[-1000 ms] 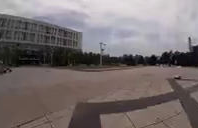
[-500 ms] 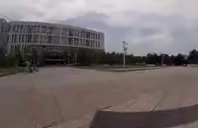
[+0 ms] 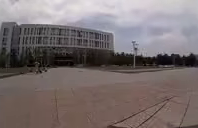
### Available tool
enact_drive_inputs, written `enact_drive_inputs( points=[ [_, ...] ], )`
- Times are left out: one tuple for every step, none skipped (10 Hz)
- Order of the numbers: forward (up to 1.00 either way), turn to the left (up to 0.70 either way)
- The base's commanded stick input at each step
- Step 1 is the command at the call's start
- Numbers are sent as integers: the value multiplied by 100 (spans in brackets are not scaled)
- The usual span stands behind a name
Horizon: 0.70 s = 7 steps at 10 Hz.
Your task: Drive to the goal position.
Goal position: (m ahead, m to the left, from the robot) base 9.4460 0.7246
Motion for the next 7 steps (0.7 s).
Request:
enact_drive_inputs(
  points=[
    [70,0],
    [70,0],
    [70,0],
    [70,0],
    [70,0],
    [70,1],
    [70,10]
  ],
)
